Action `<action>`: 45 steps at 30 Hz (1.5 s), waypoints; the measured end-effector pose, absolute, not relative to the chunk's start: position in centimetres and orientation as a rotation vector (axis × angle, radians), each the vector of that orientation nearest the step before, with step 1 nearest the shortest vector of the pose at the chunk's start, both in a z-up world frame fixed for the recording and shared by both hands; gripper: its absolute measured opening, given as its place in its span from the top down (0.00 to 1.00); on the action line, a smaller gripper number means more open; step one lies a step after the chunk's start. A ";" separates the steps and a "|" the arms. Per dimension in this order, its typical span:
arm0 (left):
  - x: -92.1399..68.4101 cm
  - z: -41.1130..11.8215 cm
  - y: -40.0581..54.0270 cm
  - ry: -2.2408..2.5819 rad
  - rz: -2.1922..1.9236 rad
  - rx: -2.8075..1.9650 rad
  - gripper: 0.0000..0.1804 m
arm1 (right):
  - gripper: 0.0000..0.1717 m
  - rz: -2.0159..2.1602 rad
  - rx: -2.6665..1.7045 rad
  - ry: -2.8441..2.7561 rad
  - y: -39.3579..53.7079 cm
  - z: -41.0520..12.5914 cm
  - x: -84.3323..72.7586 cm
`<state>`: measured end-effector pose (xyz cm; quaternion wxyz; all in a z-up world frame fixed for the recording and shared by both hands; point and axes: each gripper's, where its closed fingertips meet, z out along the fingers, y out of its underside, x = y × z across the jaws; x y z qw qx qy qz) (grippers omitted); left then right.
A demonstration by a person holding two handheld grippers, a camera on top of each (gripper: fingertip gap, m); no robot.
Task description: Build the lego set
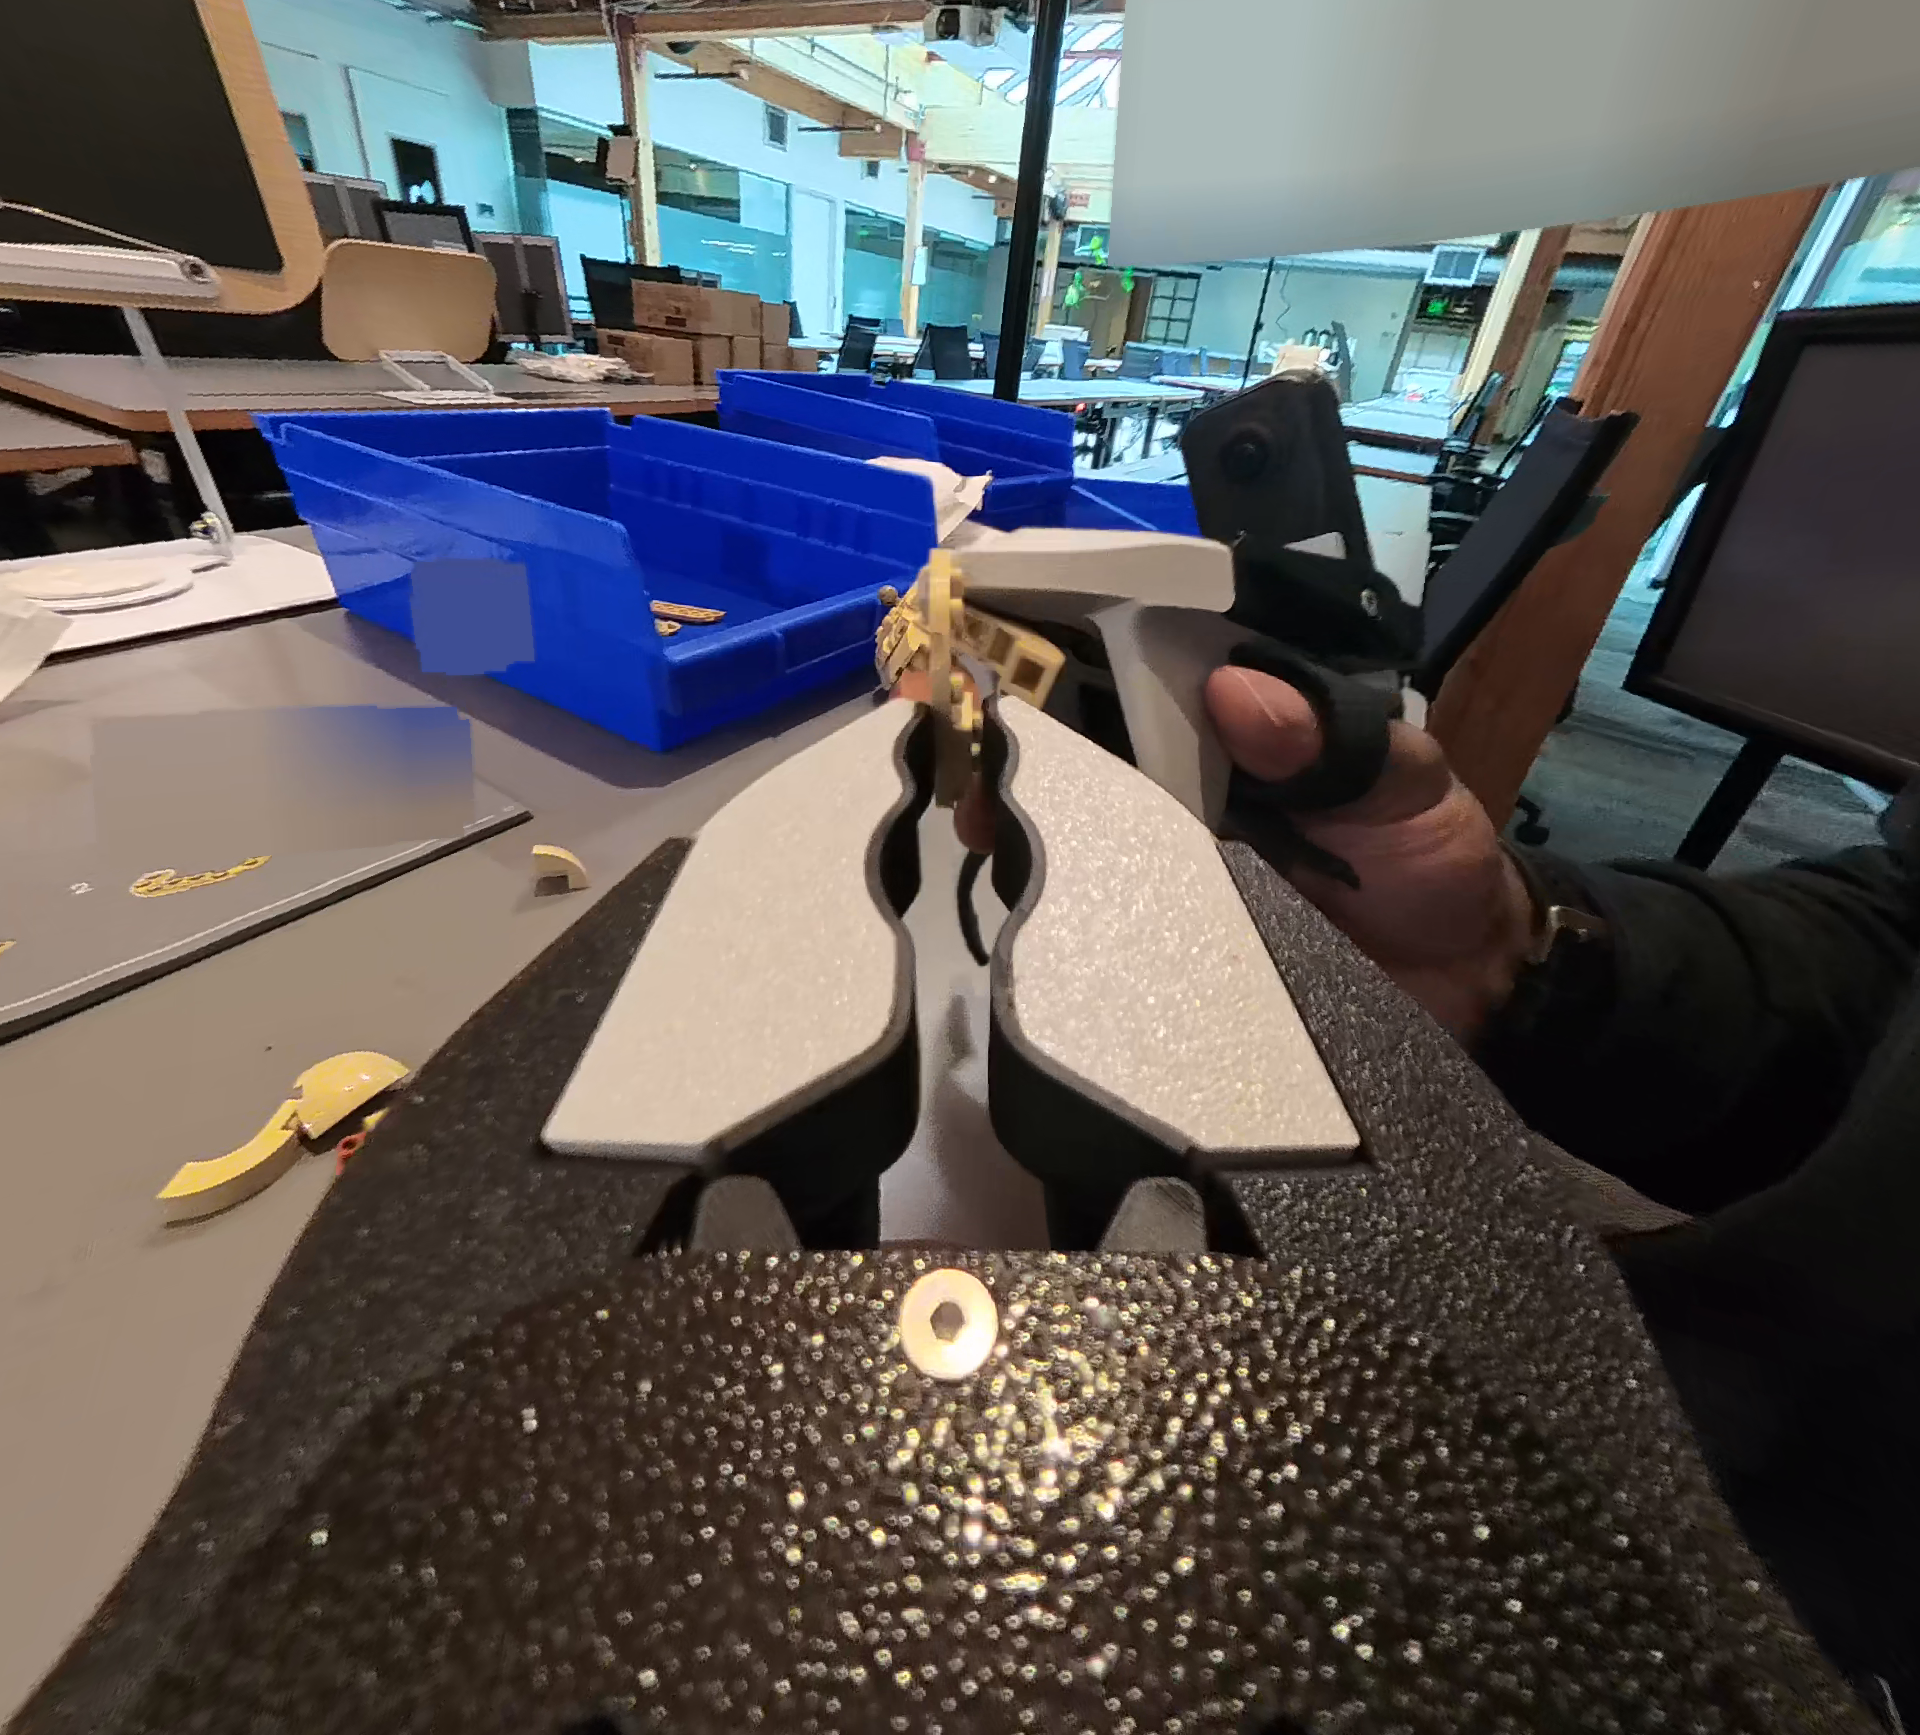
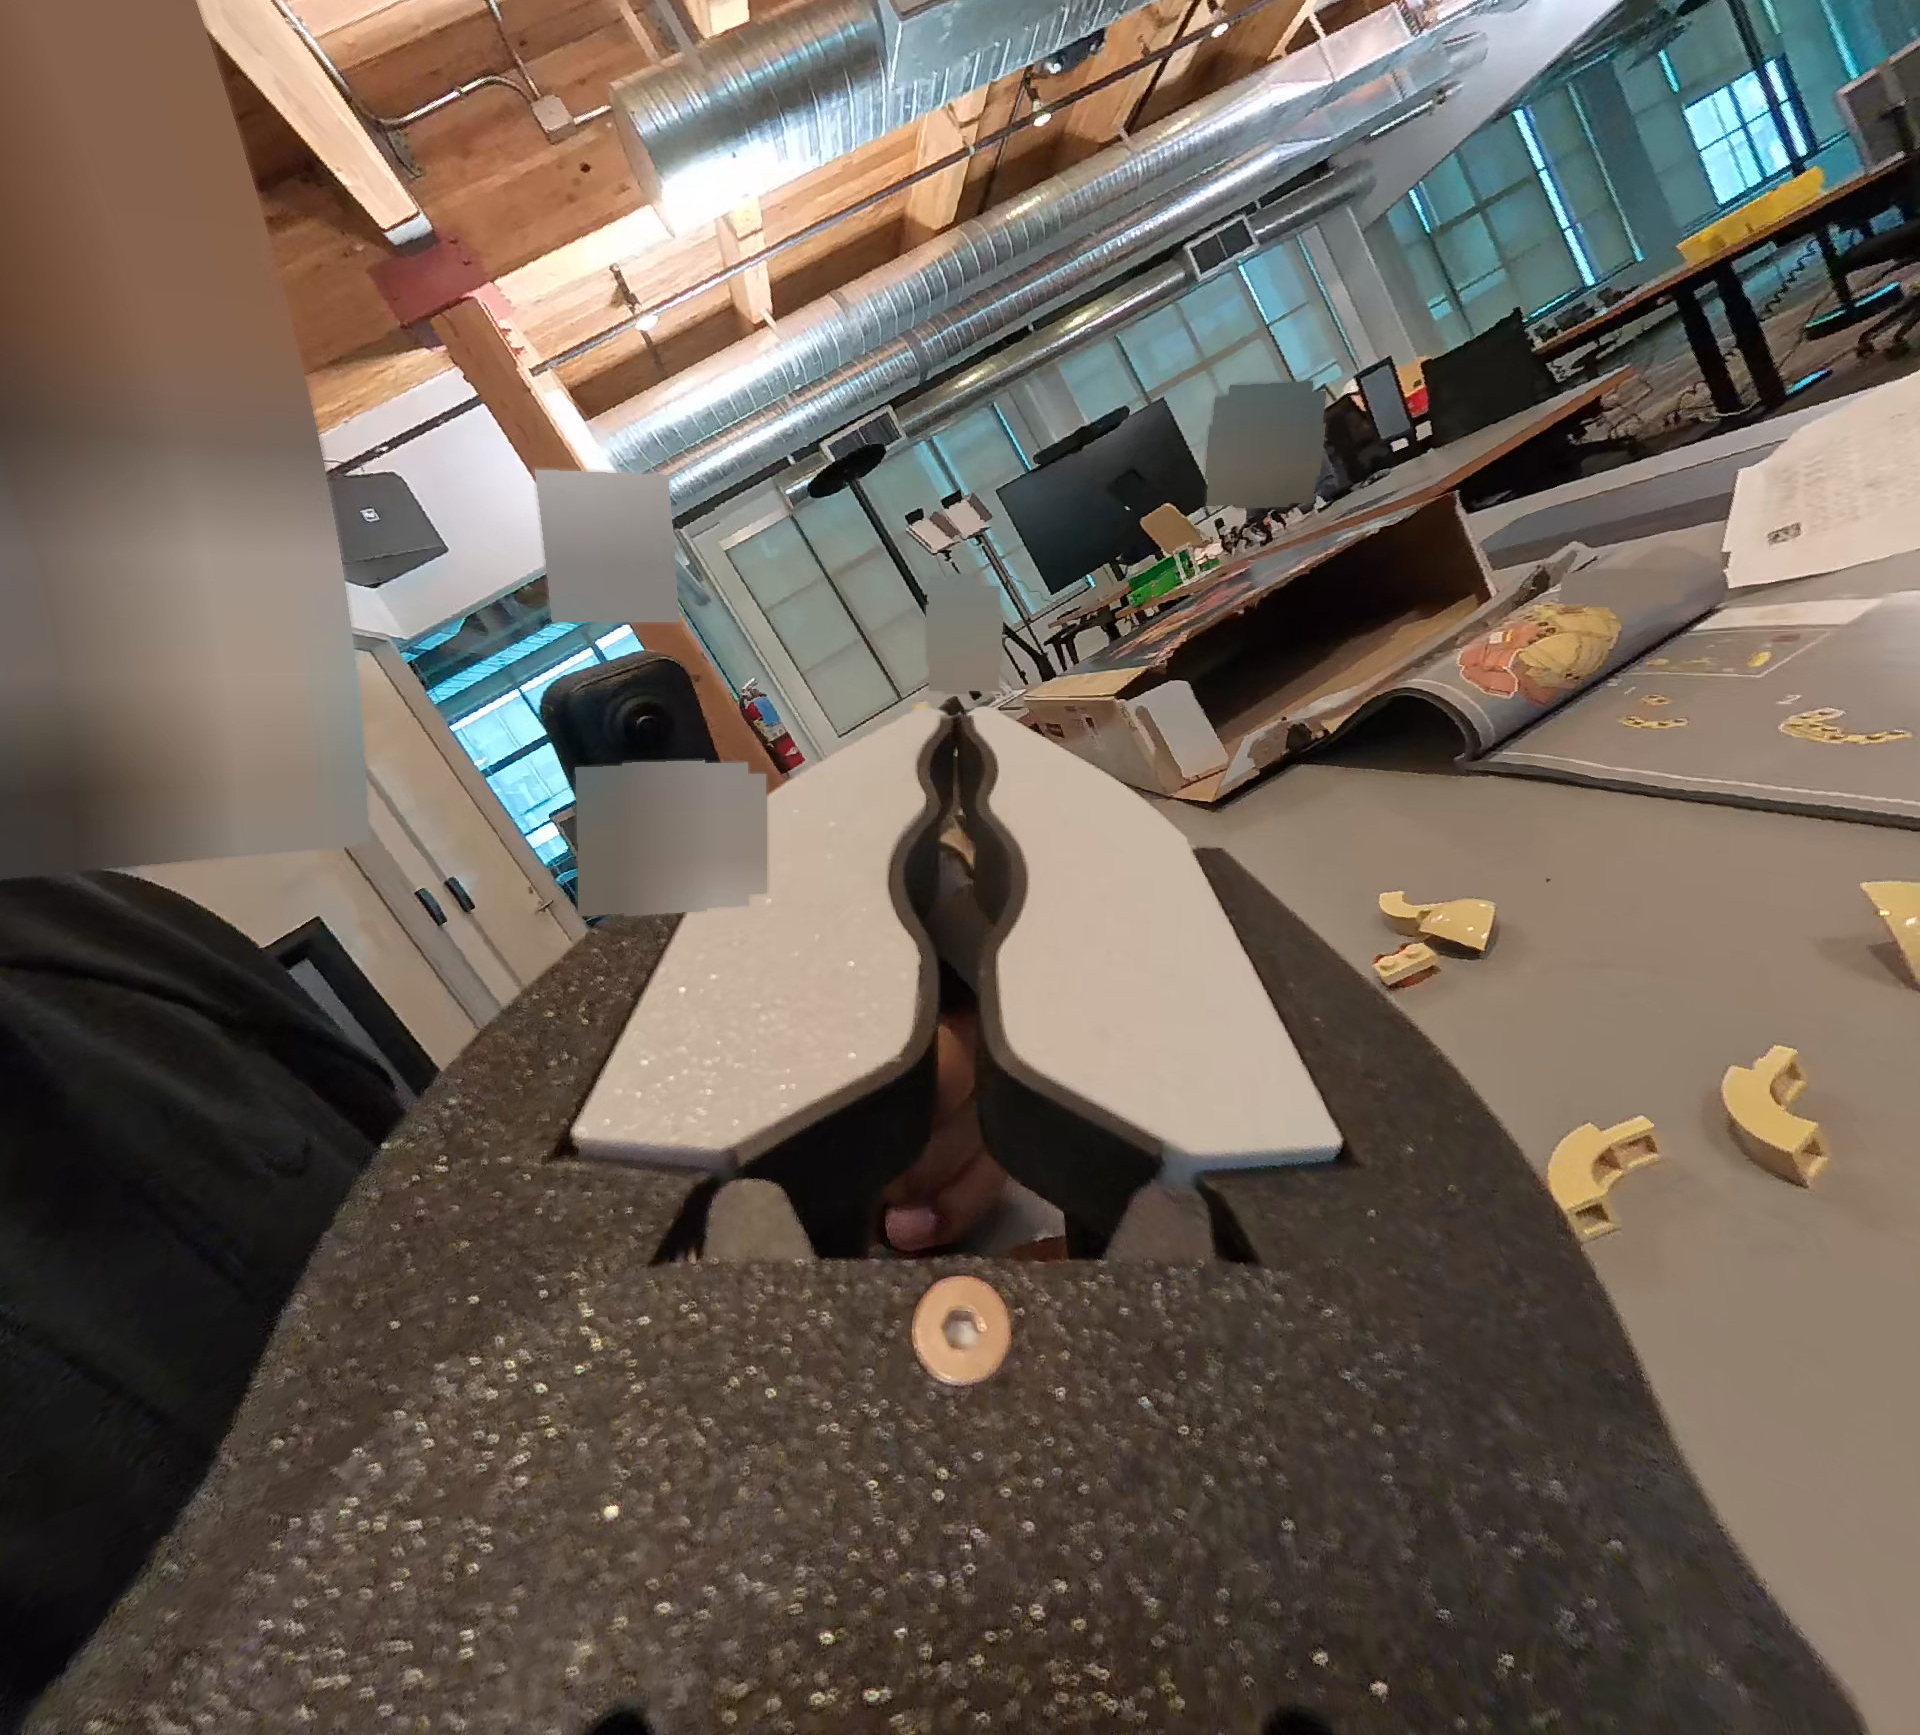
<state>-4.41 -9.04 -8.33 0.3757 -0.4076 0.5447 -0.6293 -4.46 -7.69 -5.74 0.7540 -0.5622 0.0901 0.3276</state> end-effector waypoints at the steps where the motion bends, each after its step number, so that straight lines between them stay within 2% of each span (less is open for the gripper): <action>1: -4.3 -8.4 -8.9 1.389 -1.593 -1.050 0.96 | 1.00 0.707 -1.232 0.201 -7.6 -5.8 -4.5; 8: -3.6 -9.0 -8.6 1.396 -1.505 -1.109 0.96 | 1.00 0.614 -1.313 0.333 -6.5 -7.4 -3.4; 17: -3.4 -10.7 -4.3 1.418 -1.079 -1.096 0.96 | 1.00 0.268 -1.361 0.542 -7.9 -8.9 3.0; 22: -3.1 -10.9 -3.6 1.415 -0.858 -0.960 0.96 | 1.00 0.231 -1.377 0.487 -7.6 -8.9 3.4; 45: -2.6 -11.2 -5.3 1.494 -0.813 -0.813 0.96 | 1.00 0.170 -1.383 0.248 -7.5 -7.8 0.0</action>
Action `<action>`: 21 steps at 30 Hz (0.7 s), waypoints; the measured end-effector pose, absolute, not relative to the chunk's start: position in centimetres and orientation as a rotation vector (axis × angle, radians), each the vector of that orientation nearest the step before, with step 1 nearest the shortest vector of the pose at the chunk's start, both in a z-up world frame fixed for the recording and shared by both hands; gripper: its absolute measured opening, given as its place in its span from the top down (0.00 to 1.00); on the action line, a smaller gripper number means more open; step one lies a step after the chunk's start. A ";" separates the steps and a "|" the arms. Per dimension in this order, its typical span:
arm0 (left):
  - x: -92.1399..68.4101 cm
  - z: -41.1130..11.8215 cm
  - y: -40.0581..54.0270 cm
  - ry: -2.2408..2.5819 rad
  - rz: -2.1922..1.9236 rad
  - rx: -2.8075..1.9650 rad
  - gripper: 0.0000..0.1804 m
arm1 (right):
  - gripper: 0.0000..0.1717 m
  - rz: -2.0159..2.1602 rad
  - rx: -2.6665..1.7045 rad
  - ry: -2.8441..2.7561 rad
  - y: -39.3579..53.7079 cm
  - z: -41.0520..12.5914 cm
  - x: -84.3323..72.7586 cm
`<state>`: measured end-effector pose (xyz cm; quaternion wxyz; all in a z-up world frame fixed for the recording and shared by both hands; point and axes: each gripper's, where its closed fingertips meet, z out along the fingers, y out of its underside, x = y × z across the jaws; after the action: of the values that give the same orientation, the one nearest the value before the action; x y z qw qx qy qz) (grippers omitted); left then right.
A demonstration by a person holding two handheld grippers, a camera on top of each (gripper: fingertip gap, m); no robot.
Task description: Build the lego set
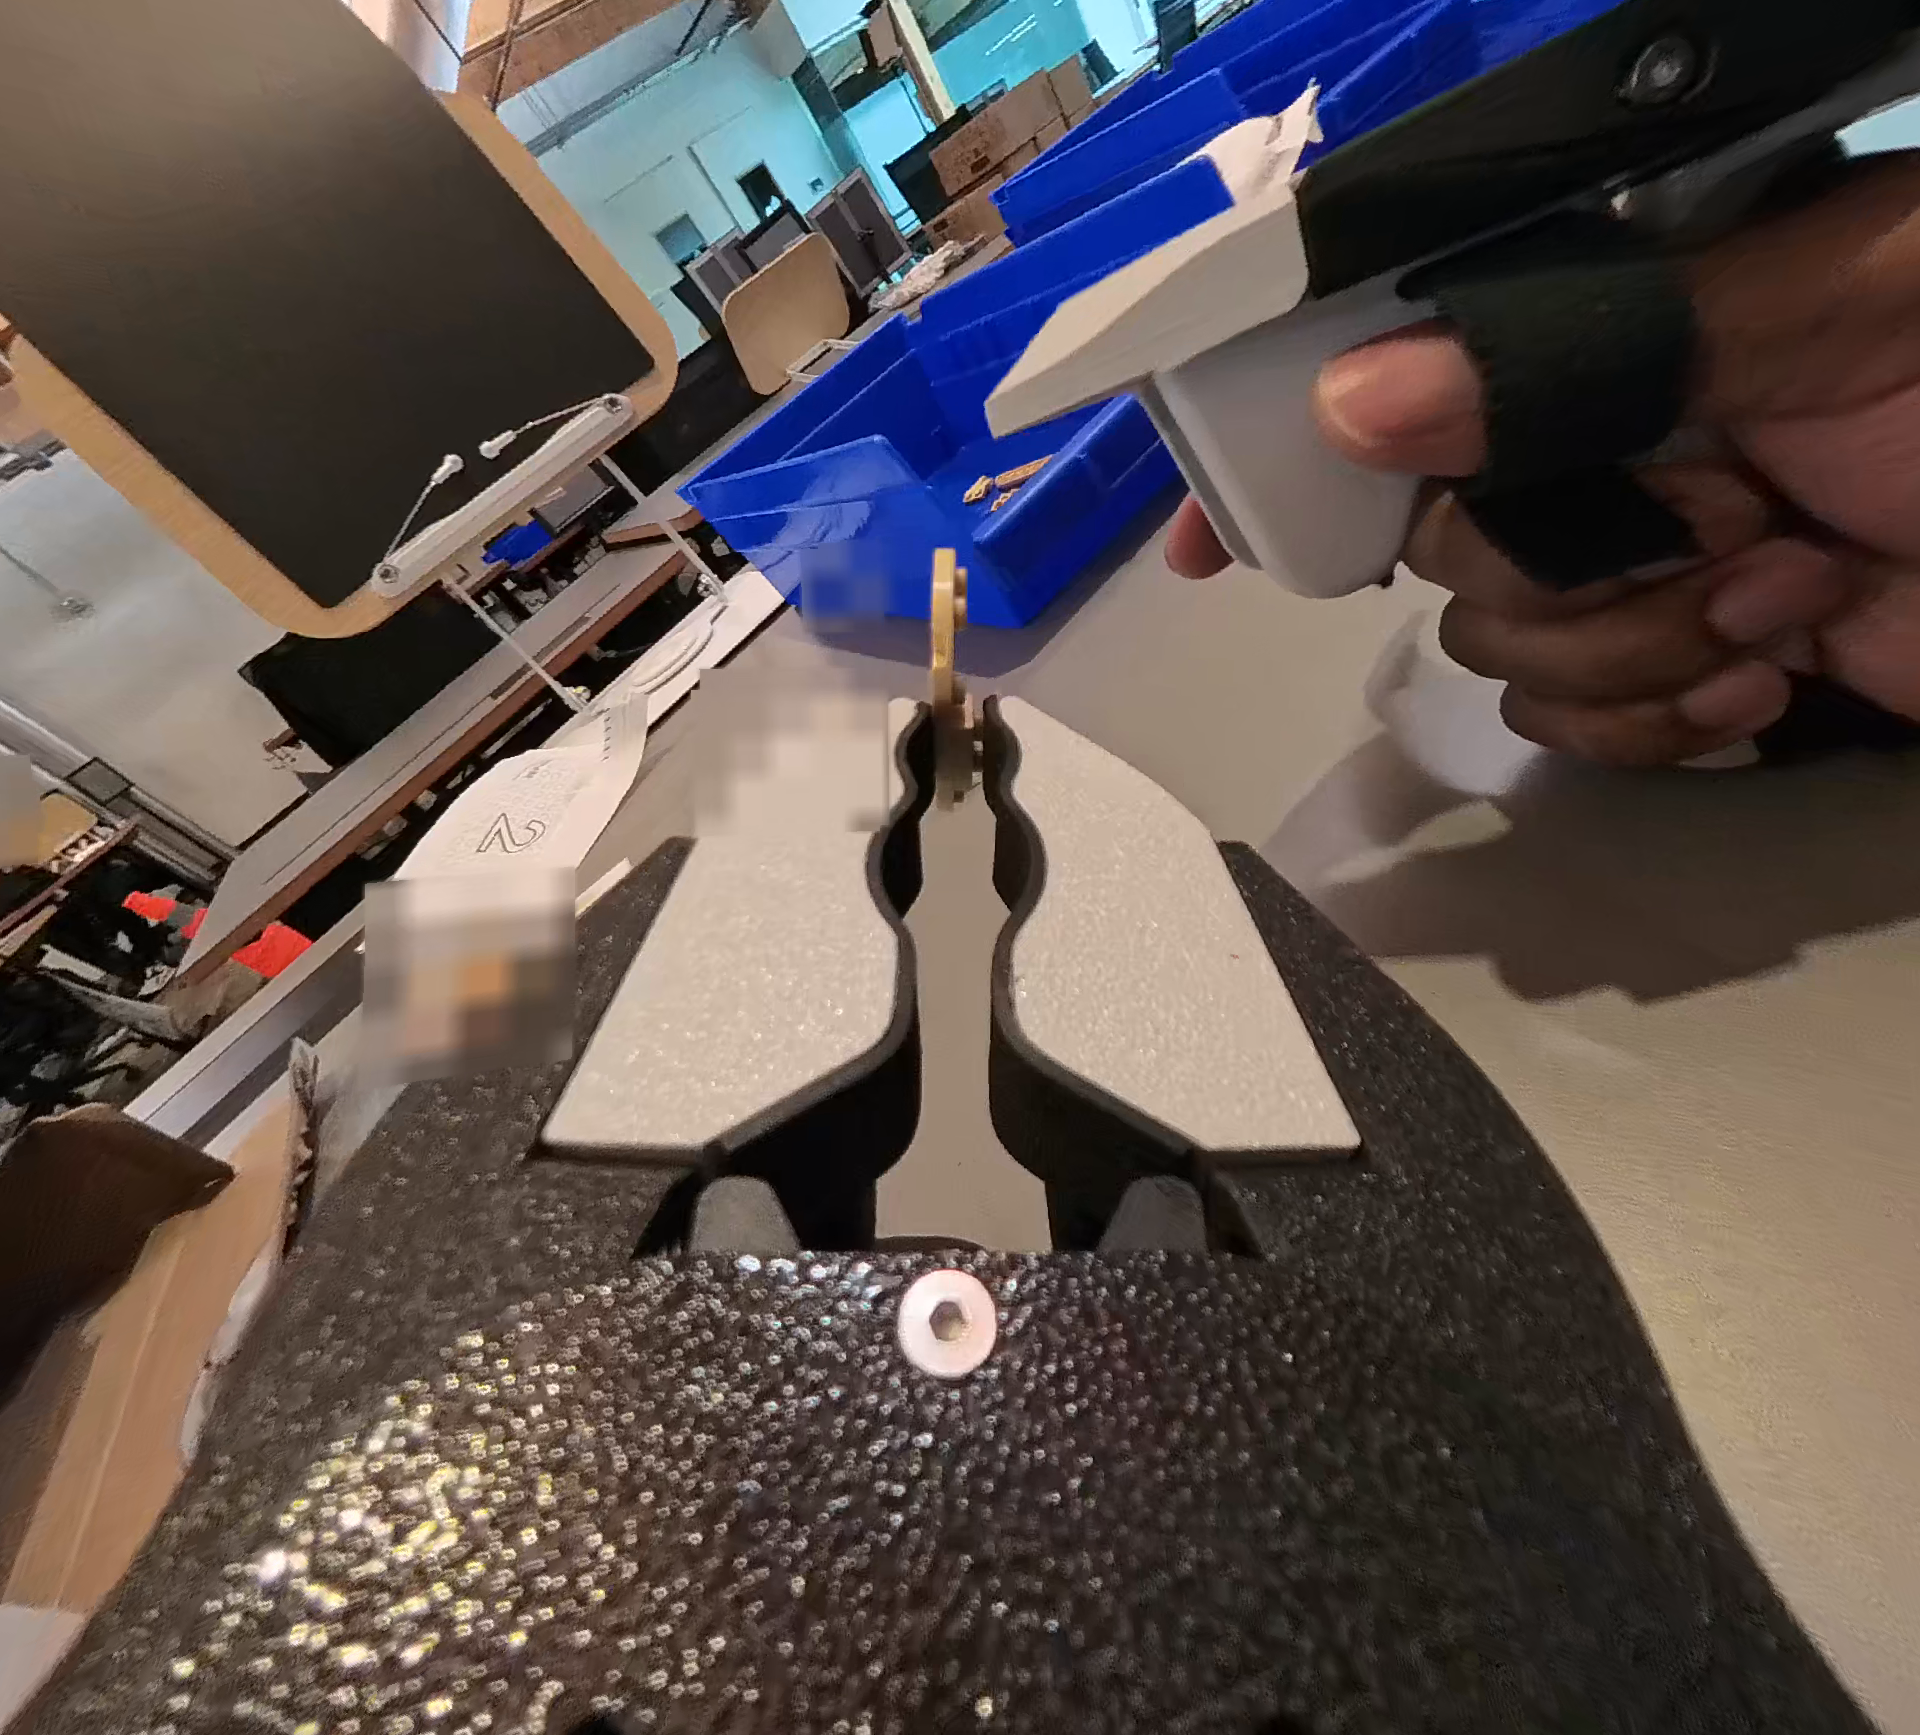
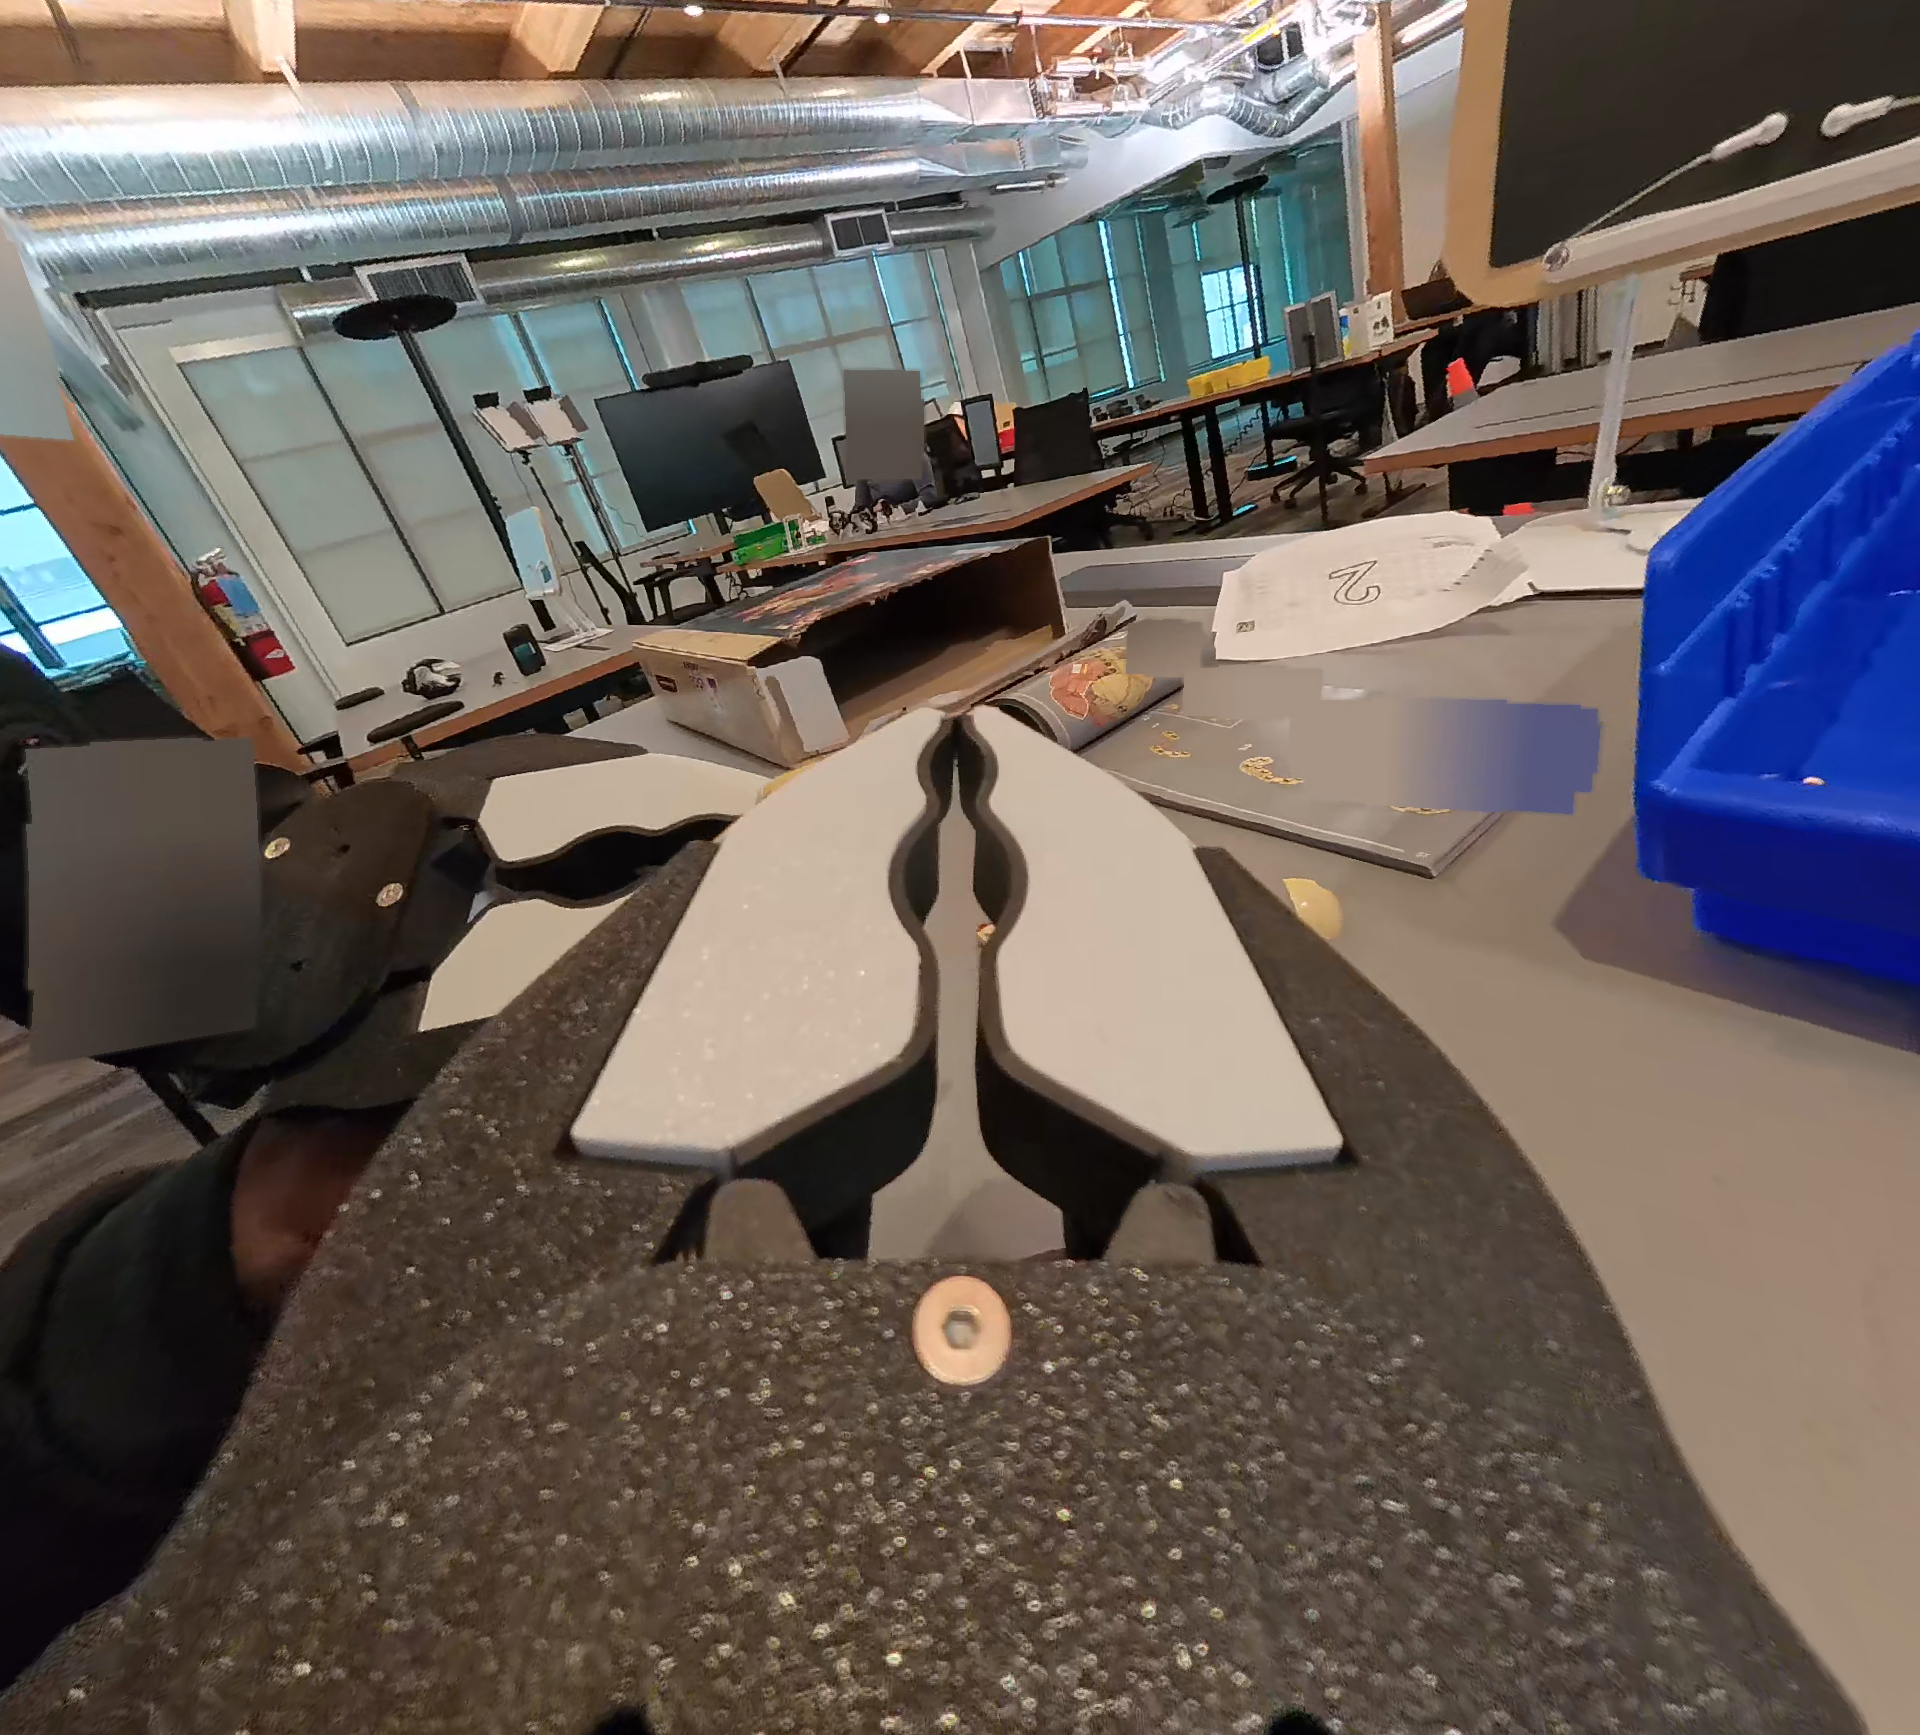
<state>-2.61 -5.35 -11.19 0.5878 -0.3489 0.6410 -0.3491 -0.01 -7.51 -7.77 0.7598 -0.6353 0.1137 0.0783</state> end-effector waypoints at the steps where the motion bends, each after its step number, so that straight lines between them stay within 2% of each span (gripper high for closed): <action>1: -2.6 -11.2 -5.6 1.501 -0.818 -0.799 0.96 | 1.00 0.157 -1.381 0.237 -7.6 -7.7 -0.2; 21: -3.3 -11.9 -5.8 1.563 -0.720 -0.690 0.96 | 1.00 0.058 -1.453 0.112 -6.7 -8.3 -2.0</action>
<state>-3.31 -5.81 -11.89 0.6002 -0.2978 0.6743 -0.3106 -1.98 -6.69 -8.26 0.7458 -0.6637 0.0511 0.0265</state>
